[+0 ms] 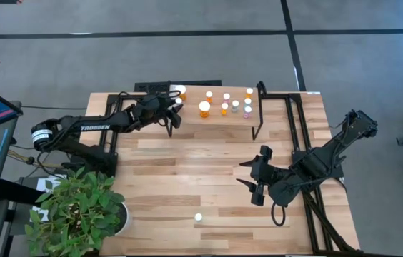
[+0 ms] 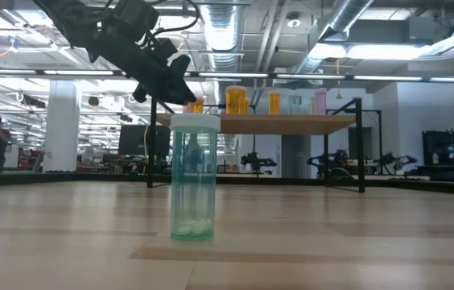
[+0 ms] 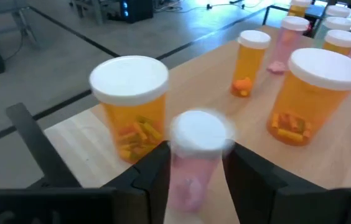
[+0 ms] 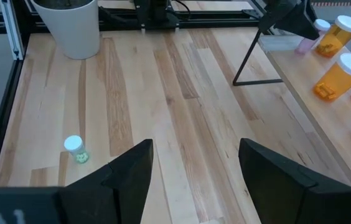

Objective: Pick and place medicine bottles onto shelf by color
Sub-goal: Put the pink pill bottle on the shelf, then put the green pill bottle on the shelf

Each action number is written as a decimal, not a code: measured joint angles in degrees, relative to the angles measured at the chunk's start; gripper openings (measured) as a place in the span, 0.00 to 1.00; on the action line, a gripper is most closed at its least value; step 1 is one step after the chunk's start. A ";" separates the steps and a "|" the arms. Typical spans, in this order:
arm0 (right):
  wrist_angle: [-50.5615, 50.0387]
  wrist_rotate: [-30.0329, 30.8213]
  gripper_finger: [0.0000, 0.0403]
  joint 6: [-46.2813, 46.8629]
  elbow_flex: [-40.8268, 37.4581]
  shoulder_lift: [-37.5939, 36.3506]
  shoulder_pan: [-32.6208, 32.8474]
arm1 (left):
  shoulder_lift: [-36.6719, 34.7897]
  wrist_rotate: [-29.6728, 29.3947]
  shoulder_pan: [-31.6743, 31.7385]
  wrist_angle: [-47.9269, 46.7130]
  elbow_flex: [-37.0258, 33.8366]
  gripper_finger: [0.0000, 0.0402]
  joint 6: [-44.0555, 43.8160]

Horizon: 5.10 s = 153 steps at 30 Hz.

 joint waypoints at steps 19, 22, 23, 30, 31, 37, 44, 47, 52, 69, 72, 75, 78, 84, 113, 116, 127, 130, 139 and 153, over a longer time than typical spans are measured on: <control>0.04 0.02 0.65 -0.87 0.00 0.00 -0.13 | -0.18 0.43 0.12 -0.45 0.02 0.38 0.55; 0.03 0.02 0.65 -0.87 0.00 0.00 -0.13 | -0.76 0.44 0.12 -0.88 0.02 0.38 0.87; 0.04 0.02 0.65 -0.87 0.00 0.00 -0.13 | -1.13 0.43 0.12 -0.92 0.02 0.38 1.24; 0.03 0.02 0.65 -0.87 0.00 -0.01 -0.13 | -5.96 0.43 0.12 -2.37 0.02 0.38 2.21; 0.04 0.02 0.65 -0.87 0.00 0.00 -0.13 | -6.83 0.41 0.12 -2.89 0.02 0.38 2.30; 0.04 0.02 0.65 -0.87 0.00 -0.01 -0.13 | -13.57 5.40 -1.58 -4.54 0.04 0.38 2.38; 0.04 0.04 0.65 -1.29 0.00 -0.01 -0.62 | -16.22 8.67 -21.47 -3.55 0.13 0.38 10.92; 0.63 0.04 0.65 -1.29 0.00 0.00 -0.90 | -13.91 6.92 -29.57 -5.00 0.14 0.38 13.39; 1.39 0.11 0.65 -1.30 -0.03 1.62 -0.60 | -7.57 14.02 -39.67 -5.76 0.09 0.38 11.49; 6.21 1.30 0.65 2.26 2.34 9.09 2.98 | 19.15 10.12 -53.05 10.62 0.48 0.39 2.68; 6.60 3.60 0.65 2.13 2.34 8.44 4.50 | 23.08 11.51 -53.39 16.12 0.50 0.42 2.37; 6.38 4.29 0.65 2.12 2.34 8.44 5.21 | 26.14 10.60 -53.42 18.59 0.50 0.48 2.43; 6.43 4.34 0.65 2.14 2.34 8.44 5.66 | 27.91 8.81 -53.32 18.91 0.50 0.55 1.35; 6.38 4.44 0.65 2.03 2.29 8.44 5.66 | 31.03 10.38 -53.83 23.76 1.95 0.65 2.10; 6.21 4.57 0.65 2.14 2.27 8.44 5.64 | 40.35 12.98 -50.82 18.11 9.64 0.30 -0.16; 6.21 4.55 0.65 2.14 2.25 8.44 5.64 | 40.33 14.39 -49.44 18.16 9.64 0.25 -1.96; 6.24 4.26 0.65 2.19 2.25 8.44 5.79 | 27.05 12.67 -39.21 6.88 9.46 0.24 -2.55; 6.34 4.26 0.65 2.18 2.23 8.44 6.02 | 20.43 5.87 -35.95 1.14 9.50 0.25 -0.38; 6.40 4.26 0.65 2.16 2.23 8.44 6.38 | 3.80 -8.68 -26.27 -7.09 6.24 0.25 1.52; 6.40 4.36 0.65 1.70 2.23 8.44 4.73 | -2.88 -16.68 -16.02 -0.52 -2.90 0.25 -6.48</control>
